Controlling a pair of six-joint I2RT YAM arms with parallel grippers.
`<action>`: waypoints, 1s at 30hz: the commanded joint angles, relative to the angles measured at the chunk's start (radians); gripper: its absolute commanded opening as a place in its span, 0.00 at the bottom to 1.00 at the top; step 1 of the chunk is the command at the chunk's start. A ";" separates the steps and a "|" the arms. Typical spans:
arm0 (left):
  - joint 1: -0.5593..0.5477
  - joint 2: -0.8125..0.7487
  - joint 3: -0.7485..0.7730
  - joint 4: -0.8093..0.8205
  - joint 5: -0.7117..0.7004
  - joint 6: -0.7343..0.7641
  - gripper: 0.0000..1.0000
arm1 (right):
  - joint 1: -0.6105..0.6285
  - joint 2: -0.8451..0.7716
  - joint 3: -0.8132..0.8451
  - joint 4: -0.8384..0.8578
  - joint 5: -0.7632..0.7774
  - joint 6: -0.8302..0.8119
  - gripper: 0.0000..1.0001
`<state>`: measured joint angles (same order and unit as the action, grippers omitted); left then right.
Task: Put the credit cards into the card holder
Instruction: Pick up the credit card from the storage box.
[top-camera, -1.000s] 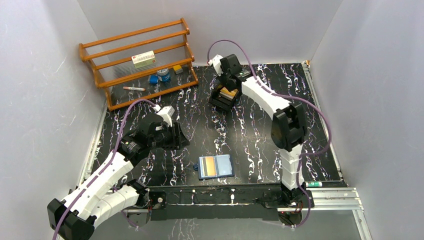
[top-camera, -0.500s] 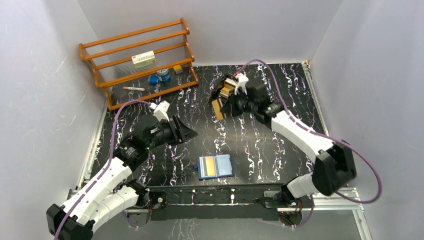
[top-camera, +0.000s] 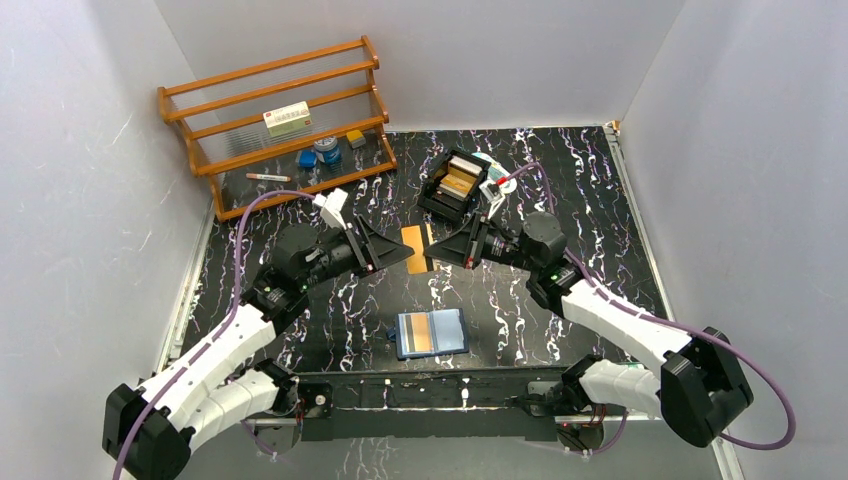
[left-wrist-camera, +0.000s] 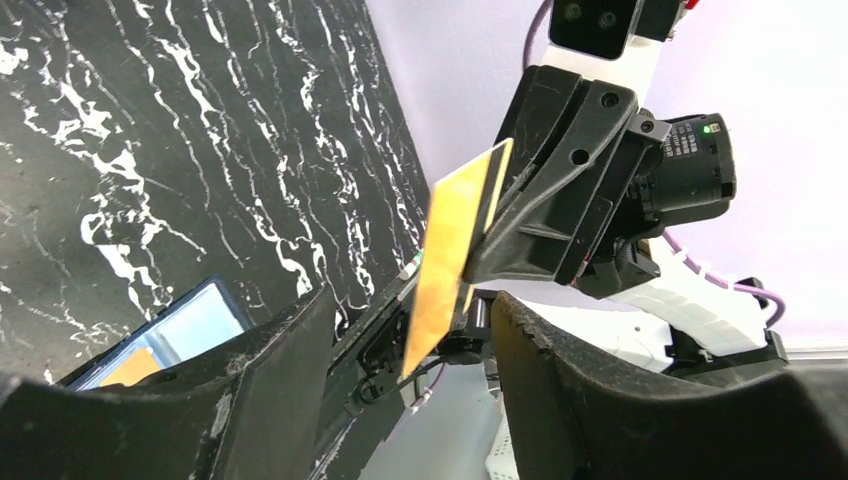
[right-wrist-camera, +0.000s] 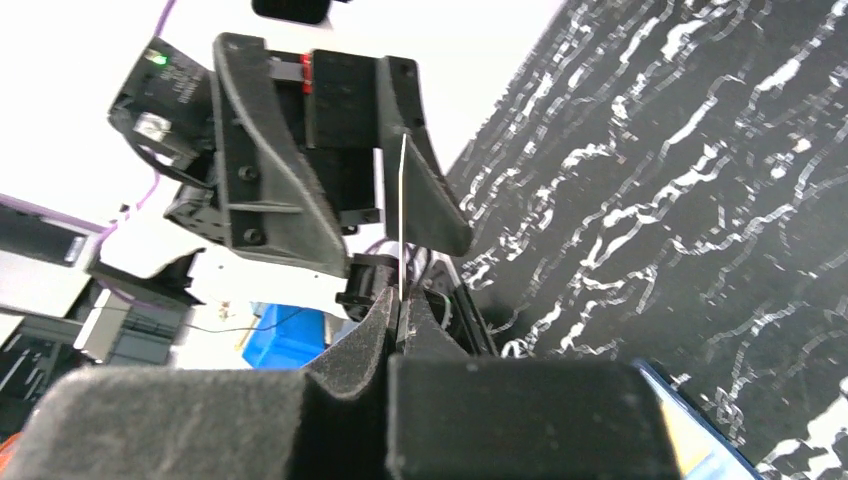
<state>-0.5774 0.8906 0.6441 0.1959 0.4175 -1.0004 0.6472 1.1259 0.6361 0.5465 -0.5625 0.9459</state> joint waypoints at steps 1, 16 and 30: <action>0.000 -0.009 0.000 0.122 0.040 -0.040 0.55 | 0.012 -0.029 -0.013 0.181 -0.032 0.088 0.00; -0.001 0.010 -0.018 0.024 0.042 0.003 0.00 | 0.028 -0.058 -0.041 -0.108 0.061 0.008 0.34; -0.023 0.087 -0.141 -0.087 0.031 -0.082 0.00 | 0.034 -0.100 -0.045 -0.686 0.347 -0.197 0.55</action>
<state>-0.5823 0.9527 0.5335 0.1314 0.4404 -1.0428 0.6746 1.0294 0.5926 -0.0128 -0.2996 0.8051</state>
